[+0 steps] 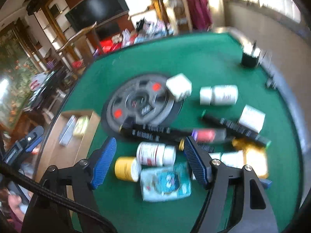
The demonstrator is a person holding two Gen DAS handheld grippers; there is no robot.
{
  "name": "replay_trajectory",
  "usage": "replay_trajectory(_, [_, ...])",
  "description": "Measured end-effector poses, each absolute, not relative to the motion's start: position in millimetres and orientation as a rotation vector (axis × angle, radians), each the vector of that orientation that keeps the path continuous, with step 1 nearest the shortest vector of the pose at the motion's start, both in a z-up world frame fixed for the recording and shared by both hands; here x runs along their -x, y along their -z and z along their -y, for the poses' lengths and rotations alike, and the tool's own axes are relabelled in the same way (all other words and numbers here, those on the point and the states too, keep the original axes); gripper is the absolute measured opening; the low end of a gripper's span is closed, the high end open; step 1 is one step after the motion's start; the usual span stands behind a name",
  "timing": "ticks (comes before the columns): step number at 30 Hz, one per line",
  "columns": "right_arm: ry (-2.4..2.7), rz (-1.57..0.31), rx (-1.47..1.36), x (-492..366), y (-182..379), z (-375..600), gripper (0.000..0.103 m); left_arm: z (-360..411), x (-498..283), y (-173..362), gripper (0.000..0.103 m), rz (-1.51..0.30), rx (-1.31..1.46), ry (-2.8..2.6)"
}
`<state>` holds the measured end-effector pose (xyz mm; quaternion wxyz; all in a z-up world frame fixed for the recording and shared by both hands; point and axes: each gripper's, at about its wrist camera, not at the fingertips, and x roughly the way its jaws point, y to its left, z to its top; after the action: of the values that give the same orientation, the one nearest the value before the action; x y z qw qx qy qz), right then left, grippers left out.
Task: Organize objects
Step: 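Grasp the yellow tape roll with the left gripper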
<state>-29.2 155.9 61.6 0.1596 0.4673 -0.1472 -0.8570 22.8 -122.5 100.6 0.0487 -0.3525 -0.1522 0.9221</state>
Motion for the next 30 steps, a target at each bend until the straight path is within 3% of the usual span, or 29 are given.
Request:
replay_trajectory(4, [2.306, 0.503, -1.388, 30, -32, -152, 0.072, 78, -25, -87, 0.073, 0.296, 1.145, -2.704])
replay_trajectory(8, [2.35, 0.451, -1.373, 19, -24, -150, 0.072, 43, -28, -74, 0.073, 0.11, 1.214, -2.693])
replay_trajectory(17, [2.508, 0.588, -1.27, -12, -32, -211, 0.072, -1, -5, -38, 0.073, 0.065, 1.351, -2.678])
replay_trajectory(30, [2.519, 0.635, -1.254, -12, -31, -237, 0.072, -34, 8, -40, 0.075, -0.188, 1.219, -2.803])
